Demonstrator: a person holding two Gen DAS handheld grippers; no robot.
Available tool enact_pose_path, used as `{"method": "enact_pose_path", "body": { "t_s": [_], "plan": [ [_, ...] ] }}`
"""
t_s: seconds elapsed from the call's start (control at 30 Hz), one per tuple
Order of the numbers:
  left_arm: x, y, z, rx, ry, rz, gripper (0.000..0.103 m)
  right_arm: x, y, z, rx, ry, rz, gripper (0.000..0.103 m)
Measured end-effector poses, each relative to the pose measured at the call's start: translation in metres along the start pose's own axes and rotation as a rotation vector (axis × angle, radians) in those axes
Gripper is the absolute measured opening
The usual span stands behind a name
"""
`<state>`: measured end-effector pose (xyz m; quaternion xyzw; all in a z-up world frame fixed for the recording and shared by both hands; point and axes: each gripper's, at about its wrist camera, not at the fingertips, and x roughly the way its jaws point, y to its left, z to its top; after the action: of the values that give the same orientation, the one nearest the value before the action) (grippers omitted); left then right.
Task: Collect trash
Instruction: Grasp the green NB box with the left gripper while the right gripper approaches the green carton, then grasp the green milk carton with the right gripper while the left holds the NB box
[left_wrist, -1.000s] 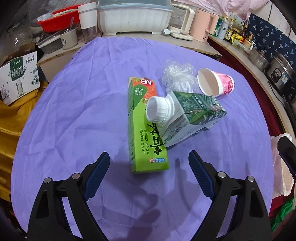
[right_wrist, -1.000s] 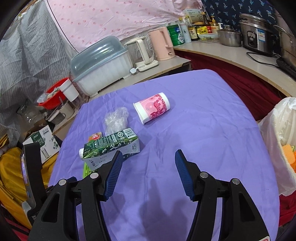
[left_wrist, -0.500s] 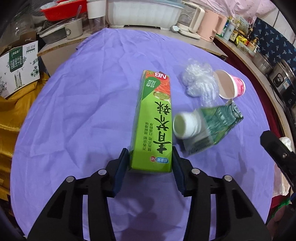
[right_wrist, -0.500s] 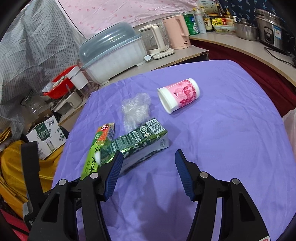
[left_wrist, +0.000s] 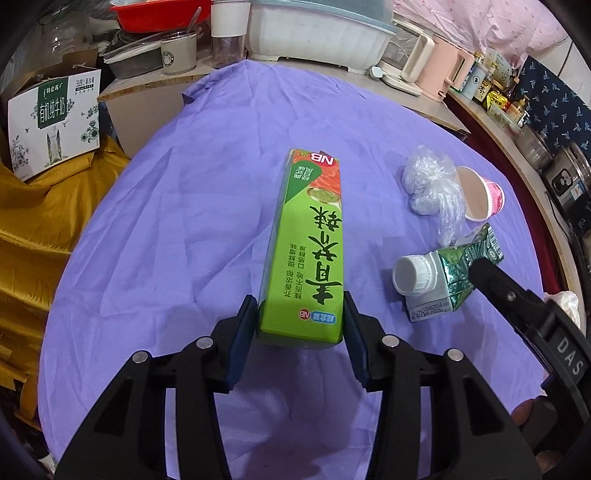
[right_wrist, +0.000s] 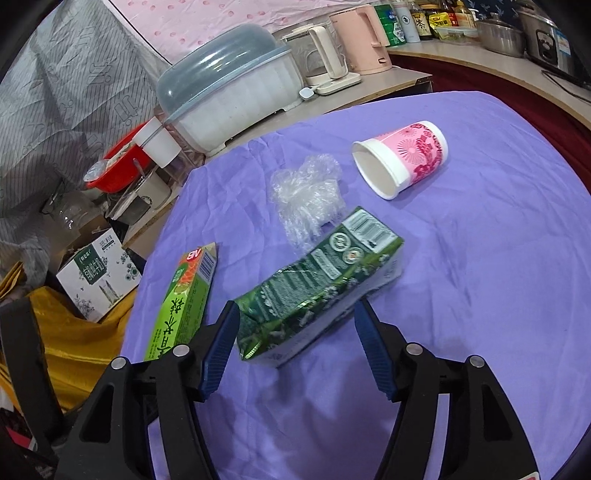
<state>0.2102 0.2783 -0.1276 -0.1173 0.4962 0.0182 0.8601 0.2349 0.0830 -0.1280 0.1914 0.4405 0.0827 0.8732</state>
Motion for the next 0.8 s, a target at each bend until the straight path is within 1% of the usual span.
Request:
{"method": "enact_pose_path", "body": {
  "t_s": [0.13,0.23,0.37,0.47,0.57,0.6,0.67,0.77,0.8],
  "plan": [
    [-0.003,0.004,0.007,-0.003,-0.012,-0.004,0.043,0.011,0.009,0.006,0.035,-0.004,-0.033,0.069],
    [-0.003,0.010,0.013,-0.010,-0.018,-0.003,0.043,0.022,0.013,0.013,0.074,0.005,-0.066,0.069],
    [0.001,0.016,0.017,-0.021,-0.014,-0.005,0.043,0.037,0.016,0.018,0.079,0.023,-0.113,0.070],
    [0.005,0.019,0.016,-0.028,-0.002,-0.006,0.043,0.042,0.019,0.017,0.057,0.014,-0.137,0.072],
    [0.008,0.019,0.014,-0.026,0.008,-0.007,0.043,0.042,0.020,0.014,0.036,0.019,-0.151,0.070],
    [0.008,0.019,0.013,-0.025,0.011,-0.008,0.043,0.042,0.019,0.012,0.030,0.028,-0.152,0.068],
    [0.008,0.017,0.009,-0.021,0.017,-0.012,0.043,0.039,0.017,0.007,0.025,0.036,-0.142,0.067],
    [0.006,0.011,0.002,-0.004,0.023,-0.022,0.043,0.020,0.014,-0.001,-0.026,0.015,-0.160,0.066],
    [0.006,0.009,0.000,-0.001,0.027,-0.026,0.043,0.015,0.013,-0.002,-0.040,0.010,-0.165,0.064]
  ]
}}
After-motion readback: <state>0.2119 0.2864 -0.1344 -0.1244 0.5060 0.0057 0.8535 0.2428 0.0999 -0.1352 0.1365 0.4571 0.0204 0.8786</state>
